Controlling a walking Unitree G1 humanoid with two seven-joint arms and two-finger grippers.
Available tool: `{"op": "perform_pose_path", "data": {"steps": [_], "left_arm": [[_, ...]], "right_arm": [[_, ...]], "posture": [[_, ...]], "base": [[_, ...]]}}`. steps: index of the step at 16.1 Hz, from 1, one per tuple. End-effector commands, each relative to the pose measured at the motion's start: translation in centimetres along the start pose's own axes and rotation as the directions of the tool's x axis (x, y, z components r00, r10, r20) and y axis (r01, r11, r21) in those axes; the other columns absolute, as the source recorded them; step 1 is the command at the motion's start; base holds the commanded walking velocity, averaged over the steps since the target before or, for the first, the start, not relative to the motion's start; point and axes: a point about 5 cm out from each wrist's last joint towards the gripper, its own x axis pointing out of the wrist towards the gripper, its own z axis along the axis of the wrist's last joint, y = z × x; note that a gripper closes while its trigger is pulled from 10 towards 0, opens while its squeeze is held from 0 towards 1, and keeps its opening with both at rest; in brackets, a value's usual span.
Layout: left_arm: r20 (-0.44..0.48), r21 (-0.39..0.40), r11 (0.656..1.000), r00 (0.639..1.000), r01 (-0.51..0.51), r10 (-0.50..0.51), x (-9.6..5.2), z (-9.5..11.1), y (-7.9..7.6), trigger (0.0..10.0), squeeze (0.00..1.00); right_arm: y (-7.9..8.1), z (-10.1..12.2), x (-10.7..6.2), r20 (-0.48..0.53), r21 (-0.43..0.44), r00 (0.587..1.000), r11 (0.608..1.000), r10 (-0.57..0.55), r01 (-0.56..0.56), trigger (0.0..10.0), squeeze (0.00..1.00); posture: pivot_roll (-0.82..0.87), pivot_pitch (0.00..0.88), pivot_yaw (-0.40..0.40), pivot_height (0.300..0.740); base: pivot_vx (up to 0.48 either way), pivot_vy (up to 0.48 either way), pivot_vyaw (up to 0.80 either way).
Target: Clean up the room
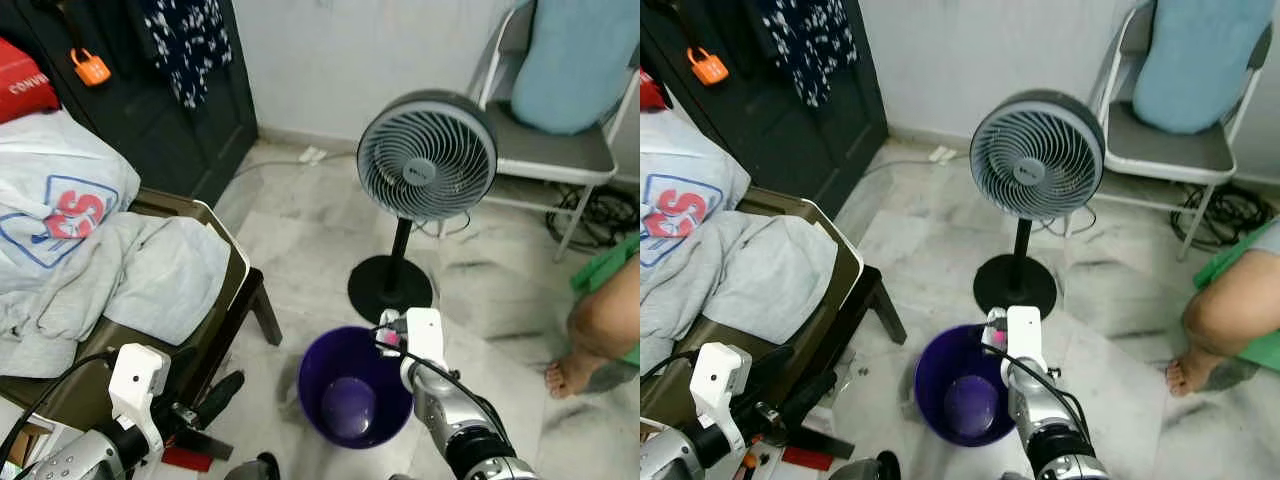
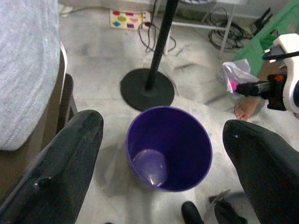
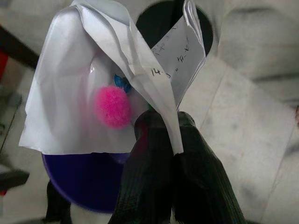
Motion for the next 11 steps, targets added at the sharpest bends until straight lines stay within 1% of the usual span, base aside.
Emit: {"op": "perform_pose_path", "data": {"steps": [1,3,8,9,10,11], "left_arm": [[-0.021,0.017,1.0,1.0,0.015,-0.015,-0.41,0.21,-0.12,10.0,0.0],[-0.043,0.02,1.0,0.999,0.022,-0.021,-1.01,0.18,-0.12,10.0,0.0],[-0.059,0.026,1.0,0.998,0.014,-0.013,-1.21,-0.31,0.27,10.0,0.0],[-0.064,0.025,1.0,0.998,0.014,-0.012,-1.18,-0.42,0.32,10.0,0.0],[-0.065,0.025,1.0,0.998,0.014,-0.012,-1.17,-0.46,0.34,10.0,0.0],[-0.065,0.025,1.0,0.998,0.007,-0.006,-1.13,-0.53,0.45,10.0,0.0]], "right_arm": [[0.12,0.29,0.14,0.001,0.012,1.0,1.0,-0.004,0.004,10.0,0.0],[0.26,0.23,0.27,-0.008,0.019,1.0,1.0,-0.005,0.005,10.0,0.0],[0.66,0.52,0.35,0.021,0.039,1.0,0.999,-0.006,0.005,10.0,0.0],[0.66,0.69,0.39,0.031,0.048,1.0,0.999,0.0,-0.002,10.0,0.18],[0.67,0.74,0.4,0.035,0.055,0.999,0.998,0.003,-0.005,10.0,0.18],[0.76,1.17,0.42,0.059,0.062,0.998,0.998,0.012,-0.015,10.0,0.93]], "posture": [[0.04,0.242,0.087,0.74],[0.04,0.253,0.097,0.74],[0.05,0.255,0.104,0.74],[0.05,0.255,0.106,0.74],[0.05,0.255,0.106,0.74],[0.04,0.255,0.108,0.74]], "base": [[0.0,0.0,0.0],[0.0,0.0,0.0],[0.0,0.0,0.0],[0.0,0.0,0.0],[0.0,0.0,0.0],[0.0,0.0,0.0]]}}
